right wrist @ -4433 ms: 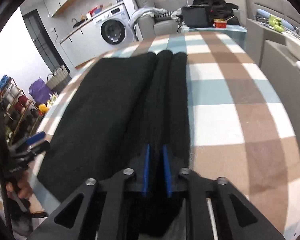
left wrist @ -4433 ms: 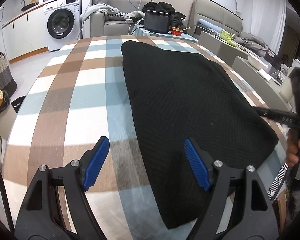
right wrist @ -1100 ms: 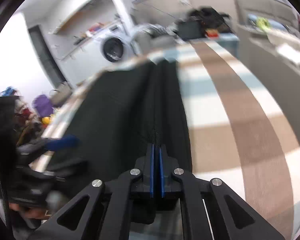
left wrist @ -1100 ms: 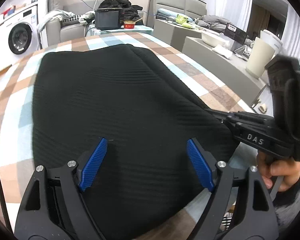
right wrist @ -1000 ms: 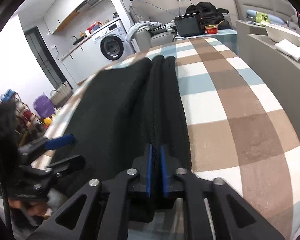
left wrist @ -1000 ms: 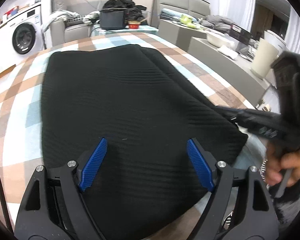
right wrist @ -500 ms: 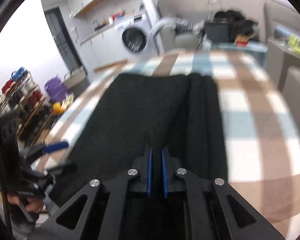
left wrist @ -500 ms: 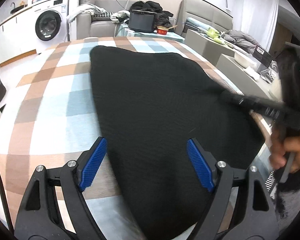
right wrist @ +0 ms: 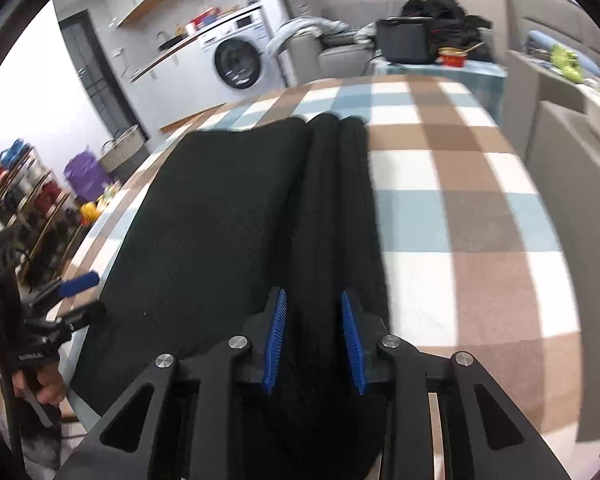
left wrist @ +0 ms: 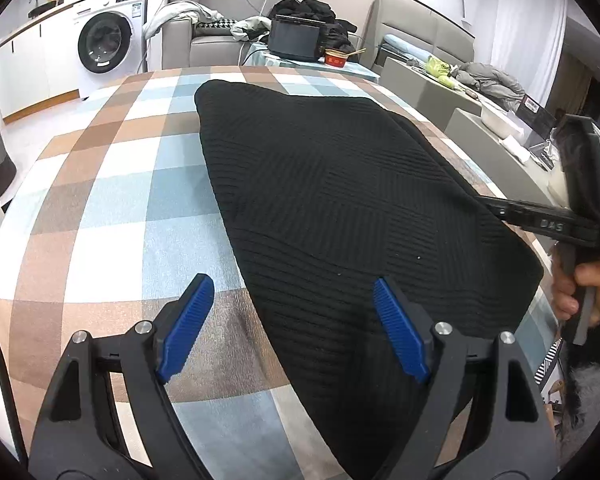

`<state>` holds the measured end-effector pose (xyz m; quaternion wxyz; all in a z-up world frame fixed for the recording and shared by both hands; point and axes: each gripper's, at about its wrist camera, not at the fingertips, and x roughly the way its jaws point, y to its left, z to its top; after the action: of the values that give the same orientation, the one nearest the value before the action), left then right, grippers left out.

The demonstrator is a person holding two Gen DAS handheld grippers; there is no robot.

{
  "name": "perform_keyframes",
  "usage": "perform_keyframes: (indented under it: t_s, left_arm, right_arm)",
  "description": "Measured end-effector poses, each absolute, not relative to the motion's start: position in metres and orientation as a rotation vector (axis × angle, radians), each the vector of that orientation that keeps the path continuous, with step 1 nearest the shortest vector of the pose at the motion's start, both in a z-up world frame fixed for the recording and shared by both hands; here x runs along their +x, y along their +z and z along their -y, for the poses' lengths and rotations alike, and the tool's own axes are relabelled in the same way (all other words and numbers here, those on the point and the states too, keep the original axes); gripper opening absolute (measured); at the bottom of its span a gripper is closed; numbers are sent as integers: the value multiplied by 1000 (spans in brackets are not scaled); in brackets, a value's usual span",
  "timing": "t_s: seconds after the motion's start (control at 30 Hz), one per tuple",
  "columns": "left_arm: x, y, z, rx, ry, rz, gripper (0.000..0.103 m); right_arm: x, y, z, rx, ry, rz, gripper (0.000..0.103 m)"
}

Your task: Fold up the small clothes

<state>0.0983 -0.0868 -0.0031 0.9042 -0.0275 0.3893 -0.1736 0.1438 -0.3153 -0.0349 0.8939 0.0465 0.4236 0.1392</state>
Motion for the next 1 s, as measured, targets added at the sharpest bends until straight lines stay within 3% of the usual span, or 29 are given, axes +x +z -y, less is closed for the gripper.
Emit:
perform_keyframes:
  t_s: [0.03,0.17,0.27,0.37,0.4,0.43,0.47,0.57,0.63,0.7,0.8,0.87,0.9,1.0]
  left_arm:
    - [98,-3,87,-50,-356,-801,80]
    - [96,1,84,-57,-351,-792,80]
    - [99,-2,81,-66,-339,-800,80]
    - [102,-7,78,-95,-326,-827,80]
    - [103,-8,78,-101,-329,-830,80]
    - [102,-9,78,-107,-335,-835,80]
    - [101,-10,78,-109,-336,-837,80]
    - [95,-8,81,-115,-358,-838,80]
    - [90,-7,86,-105,-389,-842,80]
    - [84,-6,95,-75,-408,-841,79]
    - [77,-8,107,-33,-440,-847,66]
    - [74,-10,113,10,-426,-838,58]
    - [72,-10,114,27,-415,-834,48]
    - [73,-12,110,21,-404,-832,39]
  right_arm:
    - [140,-36,314,75,261,-871,4]
    - [121,-6,306,38,208,-712,3]
    - [135,-23,315,34,165,-819,4]
    - [140,-41,330,83,145,-894,15]
    - [135,-39,335,105,164,-880,24]
    - [130,-37,339,123,179,-871,39]
    - [124,-34,345,148,193,-852,45]
    - [108,-30,357,269,294,-832,52]
    - [98,-29,358,324,352,-825,67]
    - [97,-30,346,273,365,-826,74]
    - [100,-36,324,161,333,-862,73]
    - [104,-46,320,134,328,-898,63]
    - [104,-49,318,140,341,-906,53]
    - [98,-50,308,114,344,-903,43]
